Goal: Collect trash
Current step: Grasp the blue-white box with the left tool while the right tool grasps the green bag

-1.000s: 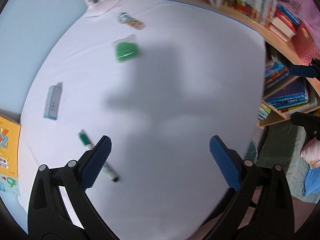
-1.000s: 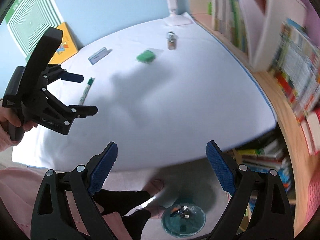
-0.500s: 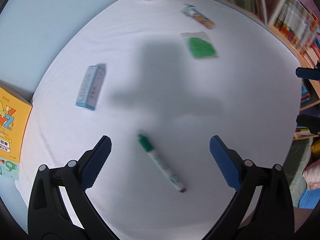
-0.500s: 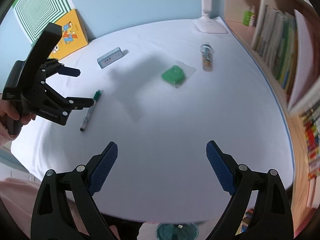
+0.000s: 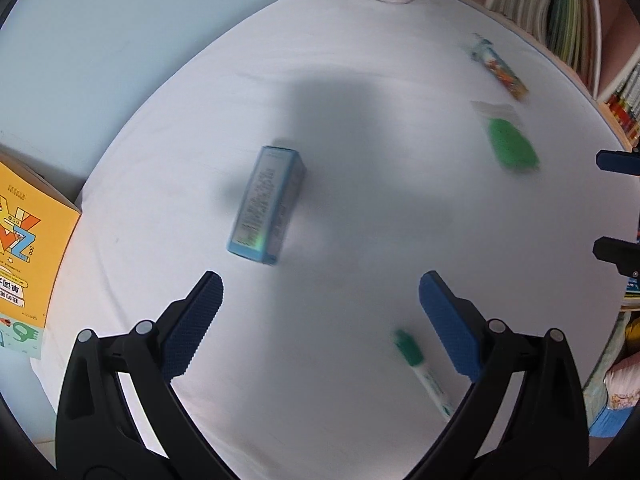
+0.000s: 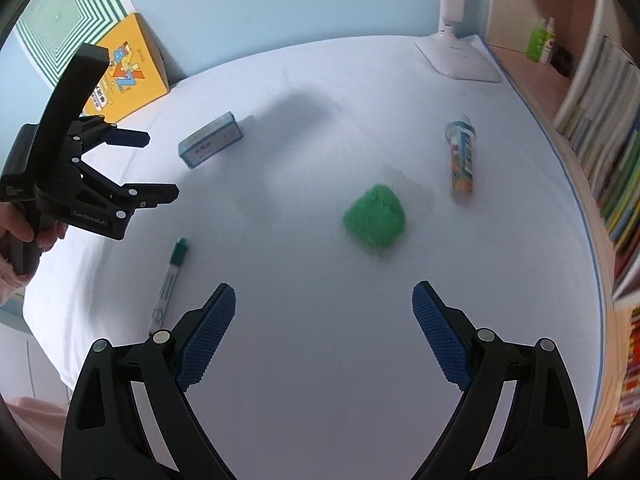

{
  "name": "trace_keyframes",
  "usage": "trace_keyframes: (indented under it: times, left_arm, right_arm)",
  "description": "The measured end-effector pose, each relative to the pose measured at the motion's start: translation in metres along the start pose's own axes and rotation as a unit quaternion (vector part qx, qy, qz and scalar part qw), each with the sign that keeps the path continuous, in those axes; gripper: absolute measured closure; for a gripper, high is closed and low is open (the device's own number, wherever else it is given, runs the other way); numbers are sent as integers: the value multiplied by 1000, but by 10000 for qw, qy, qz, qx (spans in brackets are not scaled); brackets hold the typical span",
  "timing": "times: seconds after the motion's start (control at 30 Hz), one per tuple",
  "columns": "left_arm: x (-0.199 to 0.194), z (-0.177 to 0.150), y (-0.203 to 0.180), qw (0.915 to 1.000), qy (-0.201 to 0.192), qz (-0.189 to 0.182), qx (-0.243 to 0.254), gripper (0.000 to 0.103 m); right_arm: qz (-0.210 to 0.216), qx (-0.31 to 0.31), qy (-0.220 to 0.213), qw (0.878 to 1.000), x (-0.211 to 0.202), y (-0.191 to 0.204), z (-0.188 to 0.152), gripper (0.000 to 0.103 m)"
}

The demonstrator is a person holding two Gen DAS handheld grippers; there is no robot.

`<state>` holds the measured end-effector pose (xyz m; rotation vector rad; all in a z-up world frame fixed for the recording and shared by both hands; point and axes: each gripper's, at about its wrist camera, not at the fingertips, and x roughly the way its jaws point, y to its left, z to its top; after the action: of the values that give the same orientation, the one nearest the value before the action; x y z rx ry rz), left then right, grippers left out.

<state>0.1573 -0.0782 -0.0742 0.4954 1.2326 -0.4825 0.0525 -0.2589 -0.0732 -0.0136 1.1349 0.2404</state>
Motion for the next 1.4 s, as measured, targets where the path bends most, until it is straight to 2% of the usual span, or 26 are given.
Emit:
trace_keyframes:
  times: [0.43,1.07,1.2,1.4]
  left_arm:
    - [34,24,37,9997,140,3,-215,7]
    - [76,35,49,9986,299,-176,-388,7]
    - [80,35,48,9984,311,-250,-412,10]
    - [81,37,46,9975,259,-407,-514,20]
  right_arm:
    - [-154,80,345,9993,44,-12,36,14]
    - [-512,218,569,9968,78,-28,49,15]
    - [-528,225,603,9965,82,-28,49,16]
    - [-758,30,591,9954,88,-21,49,30]
